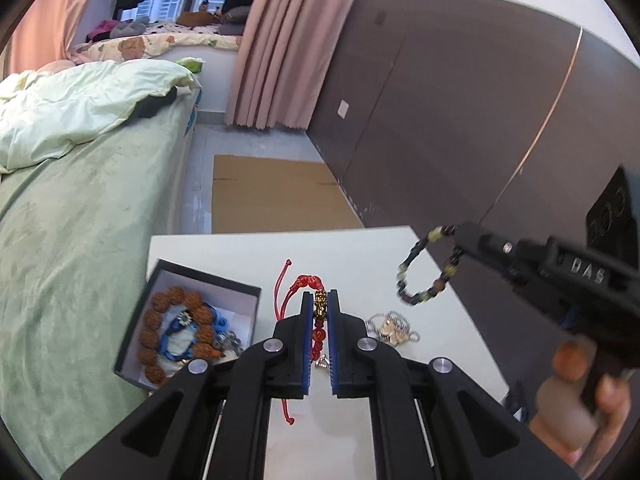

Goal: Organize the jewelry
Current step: 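Carry both bracelets over the black box and release them inside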

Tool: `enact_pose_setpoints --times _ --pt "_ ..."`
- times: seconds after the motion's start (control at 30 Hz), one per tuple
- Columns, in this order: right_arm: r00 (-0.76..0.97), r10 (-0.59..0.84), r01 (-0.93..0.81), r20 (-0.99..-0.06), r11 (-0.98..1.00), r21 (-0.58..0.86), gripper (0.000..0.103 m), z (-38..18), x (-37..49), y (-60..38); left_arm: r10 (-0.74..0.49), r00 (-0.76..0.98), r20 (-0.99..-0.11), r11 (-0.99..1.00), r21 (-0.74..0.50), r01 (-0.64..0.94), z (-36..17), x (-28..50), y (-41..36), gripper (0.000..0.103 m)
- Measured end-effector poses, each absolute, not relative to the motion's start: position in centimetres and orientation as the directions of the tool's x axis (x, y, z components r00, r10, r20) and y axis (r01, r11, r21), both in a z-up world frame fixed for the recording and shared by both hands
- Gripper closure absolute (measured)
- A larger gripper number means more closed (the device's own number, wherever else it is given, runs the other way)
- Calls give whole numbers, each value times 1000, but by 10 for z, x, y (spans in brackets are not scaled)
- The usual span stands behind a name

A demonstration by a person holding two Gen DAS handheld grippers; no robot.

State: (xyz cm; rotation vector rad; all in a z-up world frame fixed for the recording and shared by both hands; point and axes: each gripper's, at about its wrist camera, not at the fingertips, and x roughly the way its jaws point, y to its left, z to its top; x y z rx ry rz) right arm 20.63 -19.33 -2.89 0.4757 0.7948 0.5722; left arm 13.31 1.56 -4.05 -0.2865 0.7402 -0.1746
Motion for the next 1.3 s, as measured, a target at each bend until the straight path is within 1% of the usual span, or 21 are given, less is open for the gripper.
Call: enact_pose_setpoints --times 0.13,0.27,0.43,0.53,0.57,0.63,0.67,0.73,0.77,0.8,0.93,1.0,1.07,1.1,1.13,1.17,1.2,1.27,1.3 --pt "543 676 -326 -499 717 616 94 -27 202 -175 -244 756 -608 940 -340 30 -28 127 37 99" --pt "518 694 -340 -499 703 624 94 -30 200 -156 -233 764 -602 935 -355 5 -24 123 51 99" --pt "493 713 -347 -499 687 639 94 -35 199 -137 -229 745 -626 926 -376 -31 -36 127 65 98" --pt "472 729 -360 -495 672 647 94 -38 197 -125 -136 729 -671 933 -334 -134 -45 132 75 97" --pt "466 734 -363 -494 668 650 94 -39 196 -122 -127 726 -676 930 -336 -151 -47 132 79 97" --pt "448 746 -374 -492 656 655 94 -41 195 -113 -142 727 -671 907 -382 -175 -49 131 91 96" --pt "442 750 -378 -493 654 655 94 -42 194 -109 -142 729 -670 903 -390 -182 -49 130 95 95" --pt "425 756 -391 -498 650 652 94 -45 193 -99 -126 736 -665 897 -394 -203 -48 126 104 79" --pt "417 758 -396 -501 648 651 94 -46 193 -95 -115 743 -660 893 -396 -214 -47 123 107 67" --pt "410 761 -399 -503 645 651 94 -47 193 -92 -105 750 -653 889 -400 -224 -45 121 110 61" --pt "370 783 -408 -500 621 669 94 -53 194 -79 -87 758 -646 870 -420 -258 -42 114 124 61" --pt "342 800 -414 -493 599 686 94 -57 193 -71 -76 756 -650 863 -423 -276 -43 114 131 54" --pt "314 815 -422 -487 579 697 94 -60 195 -64 -63 757 -651 854 -427 -296 -43 113 137 50" --pt "300 816 -419 -495 578 700 94 -63 196 -59 -61 757 -650 852 -429 -300 -43 112 139 50" --pt "276 812 -410 -514 583 701 91 -68 197 -53 -59 758 -650 850 -430 -303 -44 112 140 49" --pt "264 805 -399 -532 593 699 77 -73 198 -50 -54 758 -650 848 -431 -309 -44 111 143 47" --pt "270 787 -378 -554 616 691 59 -78 200 -50 -49 758 -650 846 -431 -315 -44 111 145 43" --pt "308 770 -351 -558 637 686 43 -80 201 -57 -40 757 -652 842 -429 -326 -44 109 147 41" --pt "321 767 -343 -556 641 686 41 -80 201 -61 -39 756 -654 842 -429 -328 -45 109 148 41"
